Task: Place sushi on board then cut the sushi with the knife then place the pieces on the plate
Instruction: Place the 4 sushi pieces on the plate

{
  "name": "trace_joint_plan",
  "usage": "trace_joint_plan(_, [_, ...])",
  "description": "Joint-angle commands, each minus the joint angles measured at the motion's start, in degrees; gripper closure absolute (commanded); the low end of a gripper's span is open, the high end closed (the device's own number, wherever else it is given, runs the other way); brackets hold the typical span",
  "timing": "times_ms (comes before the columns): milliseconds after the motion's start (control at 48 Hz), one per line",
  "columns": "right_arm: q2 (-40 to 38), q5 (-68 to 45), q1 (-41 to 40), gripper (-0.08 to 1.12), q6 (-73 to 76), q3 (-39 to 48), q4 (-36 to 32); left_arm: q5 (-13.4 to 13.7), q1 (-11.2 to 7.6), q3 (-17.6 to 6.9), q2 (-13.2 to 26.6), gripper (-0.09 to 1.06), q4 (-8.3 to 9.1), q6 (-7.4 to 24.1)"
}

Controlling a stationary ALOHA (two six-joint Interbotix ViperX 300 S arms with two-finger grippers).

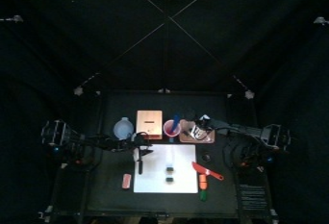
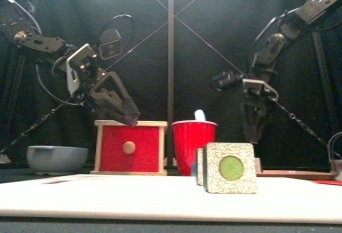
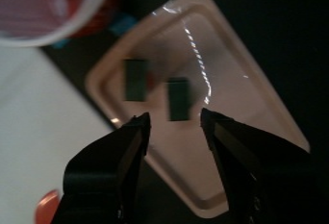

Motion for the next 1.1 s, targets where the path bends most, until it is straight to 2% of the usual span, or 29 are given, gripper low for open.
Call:
trace_joint_plan(21, [-2.1,0.0,7.7,0.22,-0.4,-2.6,0.0,-0.3,0.18,-1.1,-0.2,0.21,-0.09,-0.1])
trace_joint_plan(250, [2.4,-1.1,22.6,0.22,0.1,-6.2,-3.3,-0.3,0.26,-1.2,-0.3,0.21,-0.09,0.0])
trace_joint_plan(375, [6.0,-3.3,26.6,0.22,0.2,-9.0,-2.1,-0.3,0.44,-1.2,-0.3,0.21,0.0,-0.1])
trace_joint_plan(708, [15.0,-4.3,29.7,0.22,0.1,-14.8,0.4,-0.3,0.44,-1.1,-0.2,0.21,0.0,0.0])
trace_joint_plan(1104, [18.2,-4.8,31.0,0.22,0.0,-18.3,3.0,-0.3,0.44,-0.7,-0.2,0.2,0.0,0.1])
